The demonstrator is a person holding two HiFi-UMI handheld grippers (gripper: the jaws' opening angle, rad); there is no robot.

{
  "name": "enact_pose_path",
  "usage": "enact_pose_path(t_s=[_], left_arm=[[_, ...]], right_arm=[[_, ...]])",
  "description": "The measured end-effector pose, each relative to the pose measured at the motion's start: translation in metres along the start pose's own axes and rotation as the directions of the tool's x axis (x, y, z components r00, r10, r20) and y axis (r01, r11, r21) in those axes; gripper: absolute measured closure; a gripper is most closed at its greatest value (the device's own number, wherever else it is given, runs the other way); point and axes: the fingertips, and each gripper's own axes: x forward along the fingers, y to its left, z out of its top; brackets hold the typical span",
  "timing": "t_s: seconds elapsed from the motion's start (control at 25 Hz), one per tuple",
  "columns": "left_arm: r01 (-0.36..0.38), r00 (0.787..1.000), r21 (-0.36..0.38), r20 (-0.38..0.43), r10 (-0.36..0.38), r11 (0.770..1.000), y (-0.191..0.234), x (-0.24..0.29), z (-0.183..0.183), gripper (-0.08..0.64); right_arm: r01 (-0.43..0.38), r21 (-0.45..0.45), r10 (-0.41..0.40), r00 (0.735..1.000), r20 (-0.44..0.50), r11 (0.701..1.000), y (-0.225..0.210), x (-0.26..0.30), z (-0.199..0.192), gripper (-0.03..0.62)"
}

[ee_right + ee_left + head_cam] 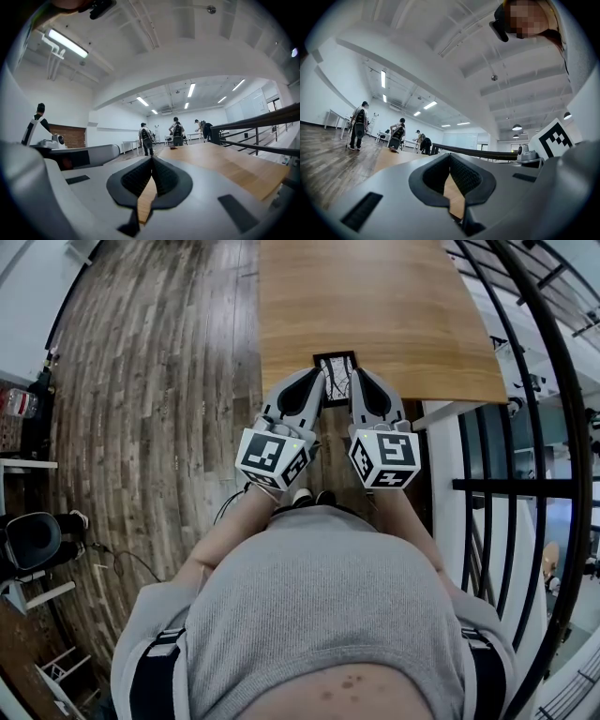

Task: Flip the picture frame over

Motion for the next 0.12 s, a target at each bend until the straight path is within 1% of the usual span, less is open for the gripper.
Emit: enact_pose_path(t_s=[0.12], left_arm=[[-0.003, 1.0, -0.002, 0.002, 0.003, 1.0, 0.0014, 0.001, 0.0003, 0.554]], right_arm=[[-0.004, 0.006, 0.004, 1.0, -0.009, 1.0, 0.0006, 0.0016, -0.0038, 0.575]])
